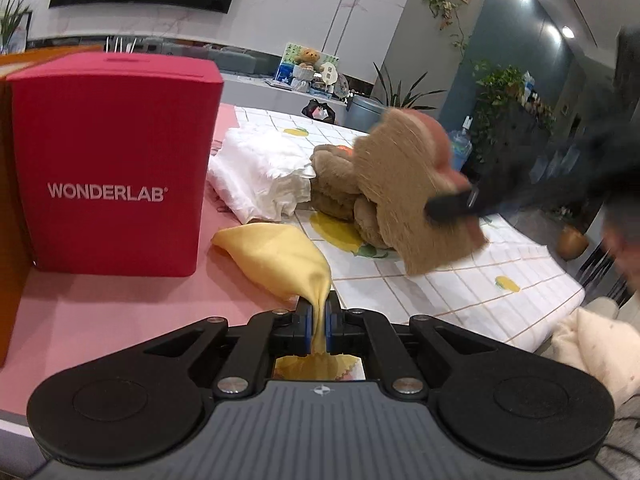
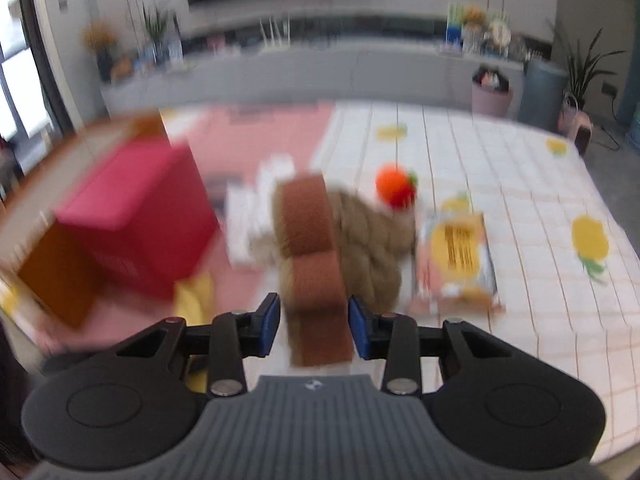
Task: Organize soft objects
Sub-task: 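Lift the yellow cloth and brown sponge and carry both toward the orange box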
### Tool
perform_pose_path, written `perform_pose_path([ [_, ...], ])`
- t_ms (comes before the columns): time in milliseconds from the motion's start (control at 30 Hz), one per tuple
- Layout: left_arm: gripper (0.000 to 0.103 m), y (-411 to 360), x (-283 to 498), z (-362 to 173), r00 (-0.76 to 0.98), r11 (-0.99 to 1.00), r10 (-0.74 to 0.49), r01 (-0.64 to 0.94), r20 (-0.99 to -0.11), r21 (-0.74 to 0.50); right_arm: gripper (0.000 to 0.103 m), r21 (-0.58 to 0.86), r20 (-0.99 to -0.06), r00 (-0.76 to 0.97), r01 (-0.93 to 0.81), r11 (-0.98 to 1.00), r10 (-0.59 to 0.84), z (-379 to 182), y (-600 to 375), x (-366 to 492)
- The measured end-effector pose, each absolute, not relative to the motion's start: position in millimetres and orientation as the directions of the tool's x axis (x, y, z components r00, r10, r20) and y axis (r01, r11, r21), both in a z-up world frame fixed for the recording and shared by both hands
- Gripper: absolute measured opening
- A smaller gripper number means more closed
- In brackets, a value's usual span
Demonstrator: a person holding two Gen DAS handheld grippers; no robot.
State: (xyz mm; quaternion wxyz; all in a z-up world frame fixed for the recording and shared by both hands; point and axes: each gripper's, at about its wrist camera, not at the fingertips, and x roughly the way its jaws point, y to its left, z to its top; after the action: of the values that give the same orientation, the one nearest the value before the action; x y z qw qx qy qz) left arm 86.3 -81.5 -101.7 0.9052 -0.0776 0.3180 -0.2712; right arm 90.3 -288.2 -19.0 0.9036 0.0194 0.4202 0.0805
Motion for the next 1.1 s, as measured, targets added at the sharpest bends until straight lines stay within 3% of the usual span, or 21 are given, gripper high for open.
perform_pose_path([
  [133,0.006,-80.1,86.9,-103.0,0.649,0.841,-0.54,0.437,-0.537,-0.318,0.037,0.083,-0.79,0.6,-0.1,0.992,0.127,-39.5,-286.6,100.5],
  [367,0.007,-84.6,88.7,-104.0,0.644,0.849,-0.528,0.424,-0.553,-0.316,0.039,0.034,-0.767,0.633,-0.119,0.992,0.102,-33.2,-280.3,105.0],
  [433,0.026,-85.0,91.1,-106.0,0.652,0.86,-0.51,0.402,-0.561,-0.313,0.043,0.019,-0.775,0.626,-0.108,0.994,0.083,-34.2,-279.9,107.6],
  [500,0.028,-84.9,93.0,-107.5,0.659,0.865,-0.502,0.392,-0.56,-0.314,0.05,0.01,-0.782,0.62,-0.092,0.996,0.065,-35.2,-279.8,109.4],
  [600,0.029,-87.5,95.5,-107.0,0.666,0.873,-0.488,0.383,-0.564,-0.303,0.05,0.001,-0.779,0.626,-0.079,0.997,0.05,-35.5,-278.9,112.1],
  [700,0.027,-87.5,95.6,-107.1,0.669,0.876,-0.483,0.377,-0.565,-0.302,0.045,-0.005,-0.779,0.625,-0.086,0.996,0.05,-35.8,-275.8,114.2],
  [733,0.02,-87.3,95.2,-106.7,0.671,0.879,-0.477,0.374,-0.568,-0.297,0.035,-0.006,-0.782,0.621,-0.097,0.995,0.056,-36.7,-274.3,114.7],
  [833,0.007,-87.9,93.4,-105.1,0.681,0.893,-0.449,0.361,-0.579,-0.268,0.034,-0.001,-0.791,0.609,-0.108,0.994,0.065,-37.9,-272.3,115.2],
  [1100,0.006,-83.8,75.3,-86.4,0.742,0.908,-0.417,0.367,-0.525,-0.203,0.033,-0.009,-0.726,0.686,-0.085,0.996,0.052,-8.3,-278.3,100.3],
])
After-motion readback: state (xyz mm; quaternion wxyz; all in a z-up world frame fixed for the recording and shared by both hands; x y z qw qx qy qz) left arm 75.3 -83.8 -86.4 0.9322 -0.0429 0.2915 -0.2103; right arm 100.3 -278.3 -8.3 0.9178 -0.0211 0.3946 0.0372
